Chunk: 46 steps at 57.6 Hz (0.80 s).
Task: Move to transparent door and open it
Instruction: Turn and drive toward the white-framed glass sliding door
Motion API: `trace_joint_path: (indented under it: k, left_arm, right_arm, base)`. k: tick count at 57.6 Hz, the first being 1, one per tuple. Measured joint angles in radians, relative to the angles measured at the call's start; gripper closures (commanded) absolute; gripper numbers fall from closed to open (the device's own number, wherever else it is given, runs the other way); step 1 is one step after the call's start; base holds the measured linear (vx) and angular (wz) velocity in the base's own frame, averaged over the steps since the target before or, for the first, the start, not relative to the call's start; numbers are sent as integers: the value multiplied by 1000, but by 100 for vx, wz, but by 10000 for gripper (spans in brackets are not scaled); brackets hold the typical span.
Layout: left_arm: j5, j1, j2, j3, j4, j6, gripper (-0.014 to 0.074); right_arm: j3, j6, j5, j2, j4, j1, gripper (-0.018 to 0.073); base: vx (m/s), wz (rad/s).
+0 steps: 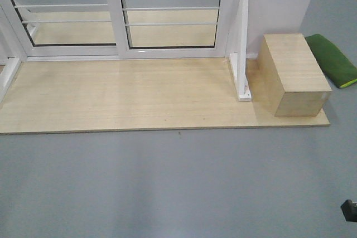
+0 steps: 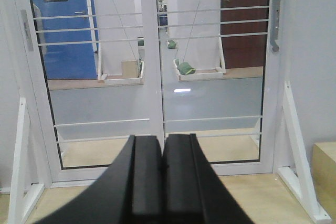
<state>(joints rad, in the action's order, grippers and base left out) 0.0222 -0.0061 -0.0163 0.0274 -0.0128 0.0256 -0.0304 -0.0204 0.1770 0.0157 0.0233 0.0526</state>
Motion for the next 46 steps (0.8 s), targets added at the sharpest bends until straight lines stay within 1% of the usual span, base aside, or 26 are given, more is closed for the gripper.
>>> trace_joint_path:
  k: [19, 46]
  left_arm:
    - [0, 0, 0, 0, 0, 0, 602]
    - [0, 0, 0, 0, 0, 0, 602]
  right_arm:
    - [0, 0, 0, 0, 0, 0, 564]
    - [0, 0, 0, 0, 0, 0, 564]
  base:
    - [49, 4]
    - [48, -5]
